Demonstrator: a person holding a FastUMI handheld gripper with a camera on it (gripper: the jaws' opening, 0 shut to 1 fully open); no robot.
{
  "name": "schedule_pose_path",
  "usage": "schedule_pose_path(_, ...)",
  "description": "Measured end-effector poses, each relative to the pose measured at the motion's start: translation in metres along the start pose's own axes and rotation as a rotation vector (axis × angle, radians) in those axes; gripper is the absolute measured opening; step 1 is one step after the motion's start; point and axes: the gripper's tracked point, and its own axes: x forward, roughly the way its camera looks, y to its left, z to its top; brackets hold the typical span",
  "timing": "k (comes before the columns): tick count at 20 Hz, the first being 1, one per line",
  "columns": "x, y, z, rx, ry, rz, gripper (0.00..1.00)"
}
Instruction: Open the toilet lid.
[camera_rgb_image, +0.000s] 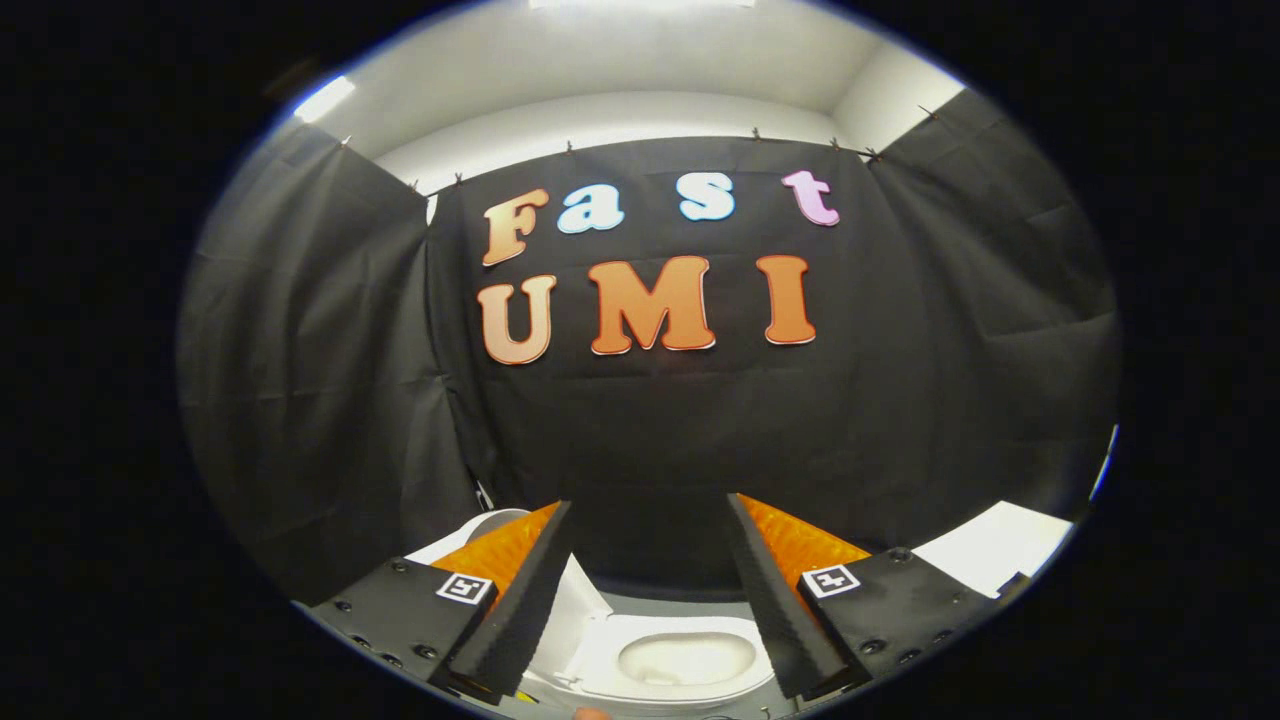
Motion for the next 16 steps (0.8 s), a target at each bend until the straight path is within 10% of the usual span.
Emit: schedule_pose_path(16, -0.030, -0.002, -0.009, -0.070, -0.054, 0.092, 0.98)
